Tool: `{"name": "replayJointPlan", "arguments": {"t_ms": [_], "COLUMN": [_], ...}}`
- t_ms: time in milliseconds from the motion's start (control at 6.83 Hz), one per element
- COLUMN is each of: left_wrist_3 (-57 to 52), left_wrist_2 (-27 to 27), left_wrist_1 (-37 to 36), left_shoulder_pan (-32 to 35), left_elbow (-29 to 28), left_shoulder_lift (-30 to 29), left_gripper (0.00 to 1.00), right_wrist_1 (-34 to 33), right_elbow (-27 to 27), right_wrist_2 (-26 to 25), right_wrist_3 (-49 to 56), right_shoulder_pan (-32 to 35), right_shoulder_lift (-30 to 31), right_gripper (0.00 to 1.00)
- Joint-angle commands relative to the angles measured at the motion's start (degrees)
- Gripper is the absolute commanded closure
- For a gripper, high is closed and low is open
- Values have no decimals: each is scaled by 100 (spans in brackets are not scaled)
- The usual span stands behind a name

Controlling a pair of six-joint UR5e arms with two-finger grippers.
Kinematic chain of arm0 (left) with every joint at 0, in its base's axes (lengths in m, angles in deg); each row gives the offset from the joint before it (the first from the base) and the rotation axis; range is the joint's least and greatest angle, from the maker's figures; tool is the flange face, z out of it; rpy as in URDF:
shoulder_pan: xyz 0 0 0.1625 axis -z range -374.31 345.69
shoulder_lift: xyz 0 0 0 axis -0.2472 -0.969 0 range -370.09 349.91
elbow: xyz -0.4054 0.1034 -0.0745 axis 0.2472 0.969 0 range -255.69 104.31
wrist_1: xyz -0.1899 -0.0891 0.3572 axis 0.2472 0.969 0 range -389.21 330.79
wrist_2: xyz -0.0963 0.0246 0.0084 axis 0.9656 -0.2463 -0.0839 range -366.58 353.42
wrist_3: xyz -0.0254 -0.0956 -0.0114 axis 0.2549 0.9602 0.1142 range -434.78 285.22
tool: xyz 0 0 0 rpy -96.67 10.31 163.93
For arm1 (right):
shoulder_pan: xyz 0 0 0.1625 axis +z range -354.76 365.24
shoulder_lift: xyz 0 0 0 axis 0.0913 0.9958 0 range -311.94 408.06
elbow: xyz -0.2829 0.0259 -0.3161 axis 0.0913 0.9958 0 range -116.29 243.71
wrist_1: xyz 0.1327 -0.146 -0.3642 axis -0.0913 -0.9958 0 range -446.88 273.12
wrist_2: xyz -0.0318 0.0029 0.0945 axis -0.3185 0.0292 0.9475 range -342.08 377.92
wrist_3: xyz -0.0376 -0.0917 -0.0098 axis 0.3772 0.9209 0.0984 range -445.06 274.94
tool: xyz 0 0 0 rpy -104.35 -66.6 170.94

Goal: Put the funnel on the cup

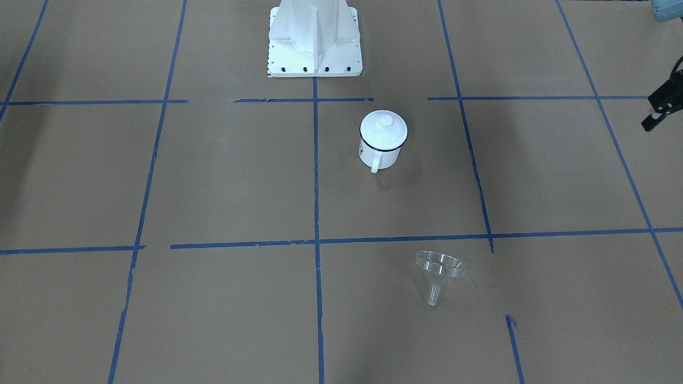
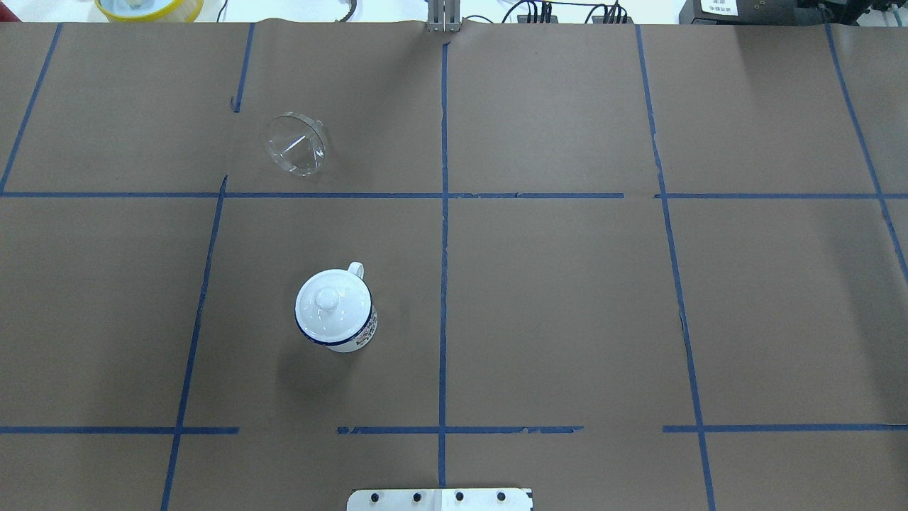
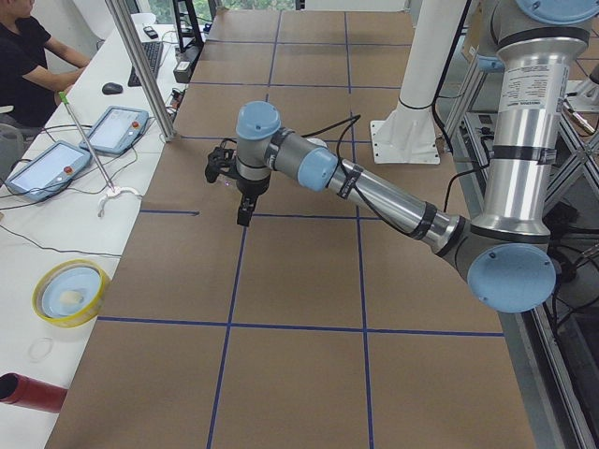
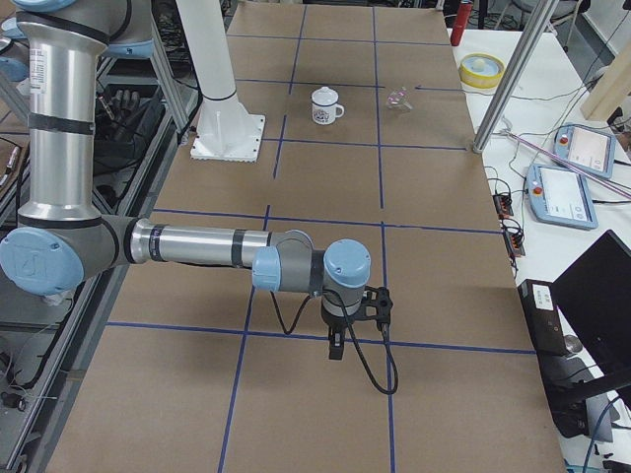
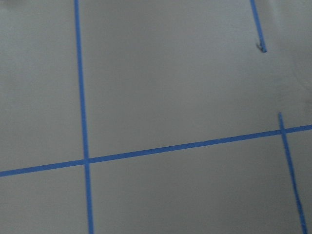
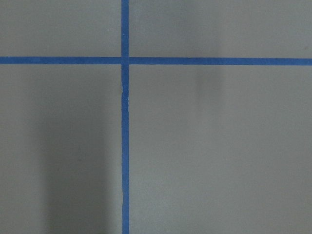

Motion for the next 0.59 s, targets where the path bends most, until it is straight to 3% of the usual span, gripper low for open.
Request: {"name": "replayJointPlan", "arguments": {"t_ms": [0,439], "left_wrist_3": [1269,2616], "left_wrist_2": [-269,-1192], "left_wrist_1": [-2,-28], "left_shoulder_pan": [-878,-2249], "left_elbow": [205,424], "left_shoulder_lift": [-599,-1128], "left_gripper": [0,0], "right_wrist_1": [0,0], "right_elbow": [0,0], "right_wrist_2": [0,0], "right_wrist_3": [0,0], "right_shoulder_pan": [0,0], "right_shoulder_lift": [0,0], "right_gripper": [0,0]}}
